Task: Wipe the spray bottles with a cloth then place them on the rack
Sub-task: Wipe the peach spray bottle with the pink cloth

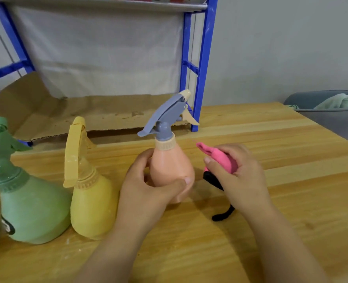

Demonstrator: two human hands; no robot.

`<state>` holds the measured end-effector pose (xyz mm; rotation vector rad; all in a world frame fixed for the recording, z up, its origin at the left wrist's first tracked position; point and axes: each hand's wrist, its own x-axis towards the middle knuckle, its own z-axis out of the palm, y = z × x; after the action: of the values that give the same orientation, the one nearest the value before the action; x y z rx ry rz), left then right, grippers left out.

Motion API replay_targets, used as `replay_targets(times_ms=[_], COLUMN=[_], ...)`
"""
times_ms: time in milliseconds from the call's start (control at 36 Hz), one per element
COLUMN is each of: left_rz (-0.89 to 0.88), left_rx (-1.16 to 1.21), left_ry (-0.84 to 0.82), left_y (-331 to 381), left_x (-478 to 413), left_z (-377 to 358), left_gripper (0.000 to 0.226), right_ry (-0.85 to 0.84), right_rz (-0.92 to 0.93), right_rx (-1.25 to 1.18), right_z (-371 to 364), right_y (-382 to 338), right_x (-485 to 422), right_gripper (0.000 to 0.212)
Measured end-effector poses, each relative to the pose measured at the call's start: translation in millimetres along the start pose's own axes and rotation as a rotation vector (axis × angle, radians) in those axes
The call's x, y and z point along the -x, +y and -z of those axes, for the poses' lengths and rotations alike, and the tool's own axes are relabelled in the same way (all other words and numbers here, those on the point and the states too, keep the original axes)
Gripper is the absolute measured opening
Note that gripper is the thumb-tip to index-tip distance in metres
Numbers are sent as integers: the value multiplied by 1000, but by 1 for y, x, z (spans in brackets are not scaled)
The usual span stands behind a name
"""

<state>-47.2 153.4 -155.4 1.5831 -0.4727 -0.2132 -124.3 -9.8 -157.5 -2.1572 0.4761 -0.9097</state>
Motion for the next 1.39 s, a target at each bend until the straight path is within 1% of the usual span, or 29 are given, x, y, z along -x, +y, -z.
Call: replay_targets(times_ms=[83, 222, 278, 417, 556, 639, 778, 861, 944, 1028, 1194, 1278, 1389], left_rz=[-12, -30, -46, -46, -37, -20, 41, 22, 14, 2, -46, -45, -26], left_rx=[-67, -211, -288, -421, -491, -487, -296, -303, -343, -406, -572, -607, -636], left_ry=[0, 15, 23, 44, 58, -1, -171, -202, -175, -114, -4, 12, -7], left_y=[0, -2, -4, -13, -12, -14, -10, -12, -13, -10, -6, -4, -2], left_x=[1, 2, 3, 4, 9, 11, 13, 11, 10, 9, 7, 3, -4], left_z=[-2, -7, -10, -15, -22, -21, -9, 0, 3, 0, -20, -30, -39], left_gripper=[60, 56, 56, 73, 80, 81, 68, 70, 68, 63, 68, 70, 71], right_ry=[17, 7, 6, 15, -10, -20, -41, -66, -110, -153, -190, -198, -212], right_rz=[-18, 3, 15, 30, 20, 21, 11, 8, -2, -29, -79, -97, -107], right_rx=[58, 141, 178, 236, 276, 311, 345, 379, 419, 456, 512, 530, 565], right_z=[8, 19, 23, 33, 40, 44, 49, 52, 55, 58, 68, 74, 81], right_y=[-1, -3, -3, -2, -4, -4, -6, -7, -8, -8, -6, -7, -9], right_x=[3, 12, 16, 22, 28, 30, 30, 29, 28, 26, 23, 21, 18], right_gripper=[18, 28, 29, 31, 34, 34, 34, 37, 40, 40, 37, 36, 38])
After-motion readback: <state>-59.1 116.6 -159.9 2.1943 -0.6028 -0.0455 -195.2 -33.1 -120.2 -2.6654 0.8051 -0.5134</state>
